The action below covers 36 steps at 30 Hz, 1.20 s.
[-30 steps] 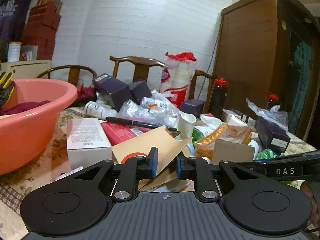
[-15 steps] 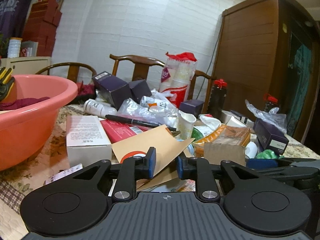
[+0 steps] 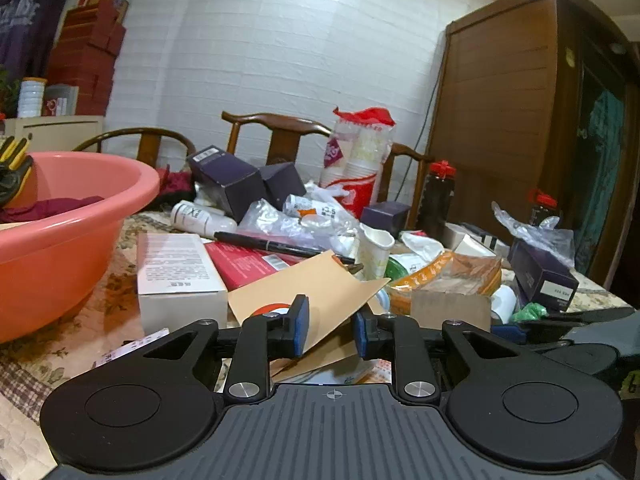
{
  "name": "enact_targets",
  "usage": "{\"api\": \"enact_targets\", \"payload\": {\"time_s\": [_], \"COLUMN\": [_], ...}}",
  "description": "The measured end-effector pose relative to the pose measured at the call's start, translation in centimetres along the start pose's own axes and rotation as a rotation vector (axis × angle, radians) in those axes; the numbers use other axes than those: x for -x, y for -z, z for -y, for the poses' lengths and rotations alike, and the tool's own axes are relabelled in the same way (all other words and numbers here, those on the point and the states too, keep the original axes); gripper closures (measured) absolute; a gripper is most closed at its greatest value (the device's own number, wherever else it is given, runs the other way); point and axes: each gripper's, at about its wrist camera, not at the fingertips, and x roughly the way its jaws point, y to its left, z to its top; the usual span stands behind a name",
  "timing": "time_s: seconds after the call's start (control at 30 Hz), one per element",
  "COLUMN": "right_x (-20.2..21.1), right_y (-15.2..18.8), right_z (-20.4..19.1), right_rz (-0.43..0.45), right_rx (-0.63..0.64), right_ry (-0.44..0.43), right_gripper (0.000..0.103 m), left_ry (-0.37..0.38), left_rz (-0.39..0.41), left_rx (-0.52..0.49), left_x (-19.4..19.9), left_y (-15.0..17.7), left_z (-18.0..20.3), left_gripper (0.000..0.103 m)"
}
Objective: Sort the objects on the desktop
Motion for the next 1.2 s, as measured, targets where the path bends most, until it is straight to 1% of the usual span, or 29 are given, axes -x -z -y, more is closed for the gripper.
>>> {"api": "enact_targets", "payload": {"time_s": [0.03, 0.1, 0.17, 0.23, 0.3, 0.47, 0.57, 0.7, 0.87, 0.9, 0.93, 1.0, 1.03, 1.13, 1.17, 1.2], "right_x": [0.3, 0.9, 1.4, 2.2, 2.8, 3.5, 4.5, 5.4, 5.6, 5.7, 5.8, 6.0, 6.1, 6.4, 6.3, 6.1], "right_y": [0.2, 0.5, 0.6, 0.8, 0.6, 0.4, 0.1, 0.0, 0.3, 0.3, 0.3, 0.3, 0.3, 0.1, 0.1, 0.2], "right_z": [0.2, 0.9, 1.6, 2.1, 2.3, 2.8, 2.9, 2.6, 1.9, 1.9, 1.9, 2.0, 2.0, 1.8, 1.6, 1.5], "right_rz": [0.020, 0.043, 0.043, 0.067, 0.068, 0.084, 0.112, 0.131, 0.114, 0.111, 0.111, 0.109, 0.110, 0.103, 0.096, 0.085], "right_rx": [-0.032, -0.083, -0.115, -0.135, -0.150, -0.185, -0.206, -0.208, -0.188, -0.189, -0.193, -0.200, -0.205, -0.206, -0.206, -0.208], "right_ry": [0.005, -0.006, -0.016, -0.035, -0.066, -0.133, -0.185, -0.206, -0.192, -0.193, -0.191, -0.192, -0.197, -0.214, -0.219, -0.227], "right_gripper": [0.055, 0.063, 0.071, 0.088, 0.092, 0.092, 0.092, 0.092, 0.092, 0.092, 0.092, 0.092, 0.092, 0.092, 0.092, 0.092], "left_ry": [0.000, -0.002, -0.002, -0.003, -0.004, -0.004, -0.006, 0.000, 0.004, 0.006, 0.006, 0.012, 0.022, 0.024, 0.022, 0.021], "left_rz": [0.000, 0.000, 0.000, 0.000, 0.002, 0.003, 0.006, 0.011, 0.022, 0.027, 0.032, 0.038, 0.040, 0.045, 0.042, 0.036], "left_rx": [0.003, 0.008, 0.010, 0.009, 0.011, 0.016, 0.015, 0.012, -0.003, -0.013, -0.024, -0.032, -0.036, -0.054, -0.062, -0.064], "left_x": [0.0, 0.0, 0.1, 0.1, 0.1, 0.1, 0.1, 0.2, 1.1, 1.4, 1.8, 2.5, 2.9, 3.7, 3.8, 3.7], "left_y": [0.0, 0.1, 0.1, 0.1, 0.1, 0.1, 0.1, 0.0, -0.7, -0.9, -1.2, -1.7, -2.0, -2.2, -2.2, -2.1], "left_z": [-0.1, -0.2, -0.2, -0.2, -0.2, -0.3, -0.2, 0.0, 0.5, 0.6, 0.8, 0.9, 1.0, 1.6, 1.8, 2.0], "left_gripper": [0.063, 0.062, 0.062, 0.062, 0.062, 0.062, 0.062, 0.061, 0.062, 0.067, 0.074, 0.075, 0.080, 0.080, 0.087, 0.088]}}
